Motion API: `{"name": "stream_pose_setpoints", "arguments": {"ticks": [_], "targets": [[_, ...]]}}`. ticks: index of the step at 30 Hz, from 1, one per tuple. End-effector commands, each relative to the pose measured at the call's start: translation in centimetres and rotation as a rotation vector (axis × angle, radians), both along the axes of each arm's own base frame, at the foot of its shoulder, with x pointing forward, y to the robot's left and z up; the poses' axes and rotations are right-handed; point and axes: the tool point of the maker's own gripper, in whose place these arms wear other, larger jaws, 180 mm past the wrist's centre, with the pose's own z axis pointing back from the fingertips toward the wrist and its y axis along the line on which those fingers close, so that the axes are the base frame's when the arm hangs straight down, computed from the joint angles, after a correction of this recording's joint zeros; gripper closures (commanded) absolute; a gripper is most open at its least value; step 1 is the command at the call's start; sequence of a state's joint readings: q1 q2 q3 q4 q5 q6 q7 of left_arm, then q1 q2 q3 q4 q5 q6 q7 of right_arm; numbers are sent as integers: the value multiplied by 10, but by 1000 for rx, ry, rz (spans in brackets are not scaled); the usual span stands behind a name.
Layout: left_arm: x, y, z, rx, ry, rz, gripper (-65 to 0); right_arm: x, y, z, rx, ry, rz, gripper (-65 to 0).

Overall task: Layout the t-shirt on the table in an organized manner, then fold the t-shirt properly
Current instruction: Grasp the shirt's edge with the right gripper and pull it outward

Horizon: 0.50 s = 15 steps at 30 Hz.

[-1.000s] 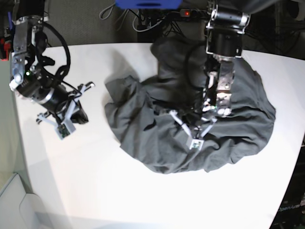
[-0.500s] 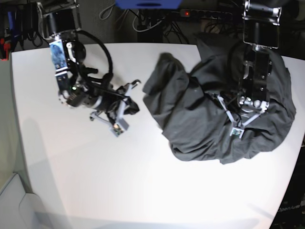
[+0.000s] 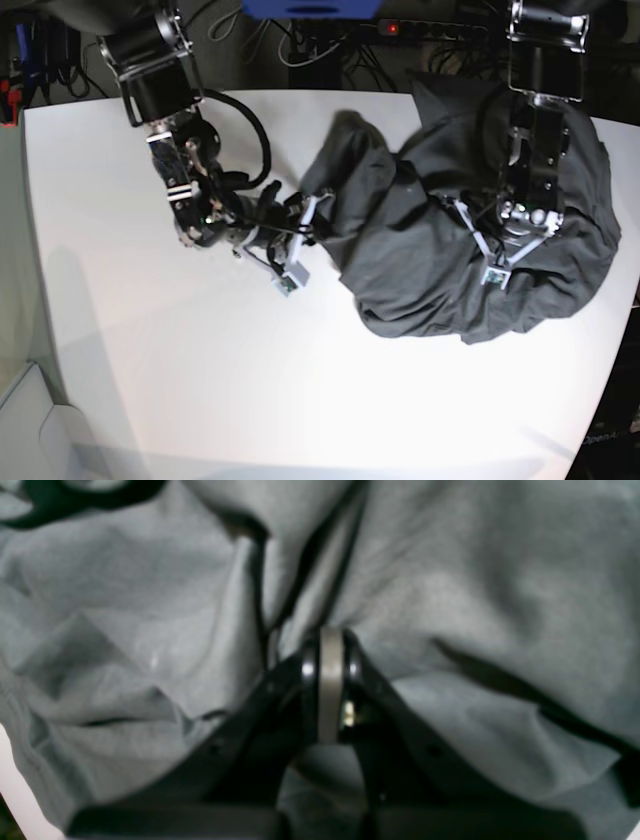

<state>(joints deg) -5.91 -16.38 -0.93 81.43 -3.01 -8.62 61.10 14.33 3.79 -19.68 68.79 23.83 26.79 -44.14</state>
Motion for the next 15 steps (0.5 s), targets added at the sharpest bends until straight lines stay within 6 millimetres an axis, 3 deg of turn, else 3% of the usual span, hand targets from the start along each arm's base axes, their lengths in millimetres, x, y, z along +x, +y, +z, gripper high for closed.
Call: {"name": "stream_pose_setpoints", "arguments": {"ticks": [1,7,13,15], "targets": [[12,6,13,15,-43,4,-3,14,5,12,45,-42,-14,-139],[14,7,17,20,-52,2,-3,21,-7,-20,58,2,-85,-136],[13,7,16,20,-50,1,-3,51,-43,-53,-70,-37,-131,-106],[12,7,16,20,-49,1,-3,66,-68,-58,-114,-57,-160,-106]]}}
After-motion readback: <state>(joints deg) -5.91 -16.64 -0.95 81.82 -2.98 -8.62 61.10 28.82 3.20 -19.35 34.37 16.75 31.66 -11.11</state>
